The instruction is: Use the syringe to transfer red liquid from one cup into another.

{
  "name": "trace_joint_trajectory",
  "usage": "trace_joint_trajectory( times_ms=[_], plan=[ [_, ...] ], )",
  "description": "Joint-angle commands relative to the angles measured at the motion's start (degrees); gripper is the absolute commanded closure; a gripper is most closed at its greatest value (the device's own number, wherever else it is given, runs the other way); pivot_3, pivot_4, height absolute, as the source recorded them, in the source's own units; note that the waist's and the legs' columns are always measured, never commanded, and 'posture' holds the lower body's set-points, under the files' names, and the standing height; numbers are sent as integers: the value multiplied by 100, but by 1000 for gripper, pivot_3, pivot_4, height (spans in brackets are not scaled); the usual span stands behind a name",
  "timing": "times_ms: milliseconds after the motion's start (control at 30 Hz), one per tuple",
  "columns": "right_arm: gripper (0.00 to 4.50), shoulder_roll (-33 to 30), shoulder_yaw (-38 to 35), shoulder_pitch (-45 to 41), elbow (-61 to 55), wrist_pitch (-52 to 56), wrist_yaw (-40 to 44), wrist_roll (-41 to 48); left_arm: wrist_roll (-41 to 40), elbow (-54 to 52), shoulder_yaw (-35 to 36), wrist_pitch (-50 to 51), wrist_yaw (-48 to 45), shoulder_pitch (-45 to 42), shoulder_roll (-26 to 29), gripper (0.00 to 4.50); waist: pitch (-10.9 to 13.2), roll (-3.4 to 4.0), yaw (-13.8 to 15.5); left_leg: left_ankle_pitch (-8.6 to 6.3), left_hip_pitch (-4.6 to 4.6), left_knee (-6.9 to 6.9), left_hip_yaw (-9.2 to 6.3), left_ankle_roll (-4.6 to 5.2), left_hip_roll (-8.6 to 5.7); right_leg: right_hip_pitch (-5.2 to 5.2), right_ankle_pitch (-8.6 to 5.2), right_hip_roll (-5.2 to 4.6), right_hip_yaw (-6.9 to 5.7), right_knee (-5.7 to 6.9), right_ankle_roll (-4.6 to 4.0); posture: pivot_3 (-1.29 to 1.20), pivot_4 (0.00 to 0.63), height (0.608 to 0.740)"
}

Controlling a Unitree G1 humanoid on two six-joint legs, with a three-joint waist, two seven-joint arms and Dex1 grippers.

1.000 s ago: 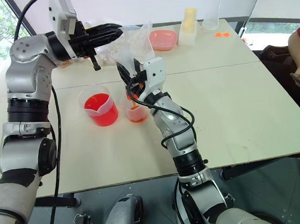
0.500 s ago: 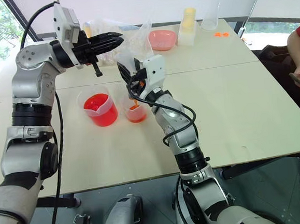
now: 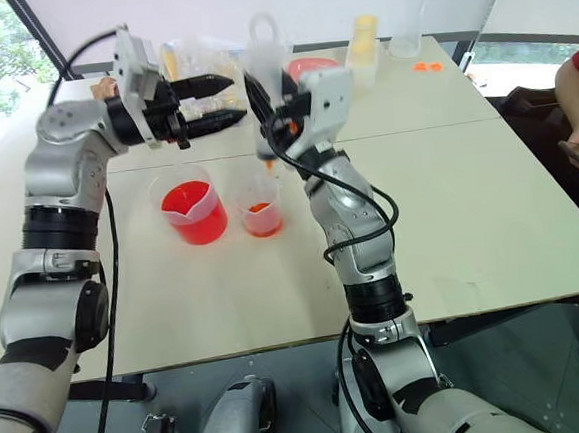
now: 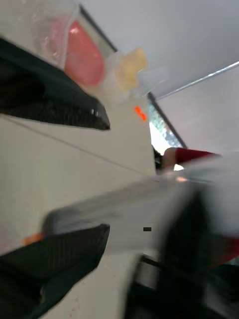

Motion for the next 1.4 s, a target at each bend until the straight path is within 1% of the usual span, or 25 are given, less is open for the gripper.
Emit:
trace_joint_trajectory(
  times_ms=[33, 100, 200, 233, 267, 333, 400, 433, 500, 600, 667, 767, 900, 967, 1033, 1133, 1267, 1333, 1367, 1400],
  plan=[
    [3095, 10, -53, -287, -406, 111, -67, 168, -164, -39, 415, 101, 233, -97, 298, 1132, 0, 0, -3, 0, 0, 0, 0, 0, 2, -1, 0, 3, 0, 1, 0, 0, 150, 740],
    [3095, 11, -334, -534, -586, 448, -259, 507, -605, -331, 753, 581, 303, -53, 390, 1132, 1, 2, 1, 0, 0, 0, 0, 0, 5, -3, 0, 4, 1, 4, -1, 0, 150, 740],
    [3095, -301, -1193, -1063, -620, 1671, -802, 1517, -1214, -1370, 959, 1465, 282, 412, 516, 1132, 1, 1, 23, 0, -2, 0, -1, 0, 10, -2, 0, 1, 1, 4, -1, 0, 150, 740],
    [3095, -529, -1480, -1204, -551, 2123, -947, 1802, -1354, -1775, 954, 1721, 309, 631, 560, 1132, 1, 1, 50, 0, -3, 1, -2, 0, 17, 0, 1, -3, 1, 4, -1, 0, 150, 740],
    [3095, -896, -1717, -1299, -425, 2616, -982, 1989, -1488, -2237, 926, 1984, 387, 890, 587, 1132, 0, 0, 72, 0, -2, 0, -6, 0, 17, 6, 0, -12, -3, 2, -1, 0, 150, 740],
    [3095, -1926, -1701, -1341, -53, 3337, -762, 1704, -1837, -3374, 883, 2545, 640, 1516, 625, 1132, 0, 0, 137, 0, -1, 2, -5, 0, 11, 18, 0, -24, -4, -3, 0, 0, 150, 740],
    [3095, -2698, -1634, -1272, 419, 4067, -625, 1607, -2216, -4435, 923, 3088, 1044, 2092, 625, 1132, 0, 0, 189, 0, -4, 4, 2, 0, 2, 22, -1, -35, 0, -26, -2, 0, 150, 740],
    [3095, -2934, -1642, -1221, 618, 4340, -602, 1607, -2283, -4858, 945, 3188, 1284, 2340, 585, 1132, 0, 0, 197, 0, -5, 3, 3, 0, 2, 25, -2, -34, 0, -41, -4, 0, 150, 740],
    [3095, -3148, -1866, -1142, 907, 5074, -580, 1867, -2368, -5572, 1013, 3304, 1790, 2818, 461, 1132, 0, 0, 187, 0, -7, 0, 2, 1, 4, 32, -7, -29, 0, -60, -15, 0, 150, 740],
    [3095, -3091, -2216, -1079, 1053, 6157, -551, 2265, -2586, -6218, 1194, 3544, 2663, 3269, 127, 1132, 2, 4, 140, -2, -1, -4, 13, 3, 4, 31, 1, -20, 2, -63, -1, 0, 150, 740],
    [3095, -2935, -2486, -1074, 1064, 7041, -474, 2600, -2448, -6652, 1090, 3528, 3008, 3715, 71, 1132, 2, 4, 126, -3, 3, -5, 16, 5, 8, 30, 2, -11, 3, -57, -1, 0, 150, 740],
    [3095, -2659, -2714, -1048, 996, 7833, -476, 2743, -2448, -7019, 986, 3538, 3373, 4376, -27, 1132, 0, 7, 137, -5, 10, -4, 12, 10, 16, 34, 2, 5, 3, -50, -3, 0, 150, 740],
    [3095, -2441, -2582, -911, 964, 7988, -509, 2528, -2177, -7130, 744, 3266, 3410, 5077, 68, 1132, -1, 9, 189, -5, 5, 1, 6, 10, 17, 36, 1, 14, 3, -61, -6, 0, 150, 740],
    [3095, -2377, -2450, -832, 1065, 7914, -508, 2390, -2025, -7143, 610, 3136, 3265, 5414, 246, 1132, -1, 9, 198, -5, 5, 2, 5, 10, 15, 46, -10, 14, 2, -75, -24, 0, 150, 740],
    [3095, -2361, -2373, -780, 1151, 7866, -497, 2280, -1938, -7166, 501, 3048, 3105, 5608, 461, 1132, -1, 10, 196, -5, 3, 3, 7, 9, 15, 48, -10, 14, 3, -84, -25, 0, 150, 740],
    [3095, -2413, -2189, -635, 1209, 7806, -440, 2108, -1711, -7137, 350, 2840, 2688, 5887, 971, 1132, -1, 10, 176, -5, 2, 2, 8, 9, 14, 47, -11, 13, 3, -86, -27, 0, 150, 740],
    [3095, -2407, -2139, -550, 1206, 7782, -373, 1977, -1647, -6978, 316, 2656, 2571, 5899, 1132, 1132, 0, 13, 168, -5, 3, 1, 8, 10, 16, 46, -12, 14, 2, -86, -29, 0, 150, 740],
    [2052, -2381, -2142, -517, 1192, 7729, -362, 1906, -1606, -6920, 289, 2597, 2515, 5877, 1160, 1082, 0, 13, 169, -5, 3, 1, 8, 9, 16, 46, -12, 13, 2, -86, -29, 0, 150, 740],
    [1679, -2369, -2146, -507, 1186, 7708, -356, 1877, -1594, -6900, 280, 2575, 2500, 5872, 1167, 1082, 0, 13, 169, -5, 3, 1, 7, 10, 16, 46, -12, 14, 2, -86, -29, 0, 150, 740],
    [1181, -2358, -2133, -492, 1174, 7668, -359, 1839, -1584, -6877, 270, 2560, 2477, 5864, 1184, 1082, 0, 13, 168, -5, 3, 1, 7, 10, 16, 46, -12, 14, 2, -86, -28, 0, 150, 740]
  ],
)
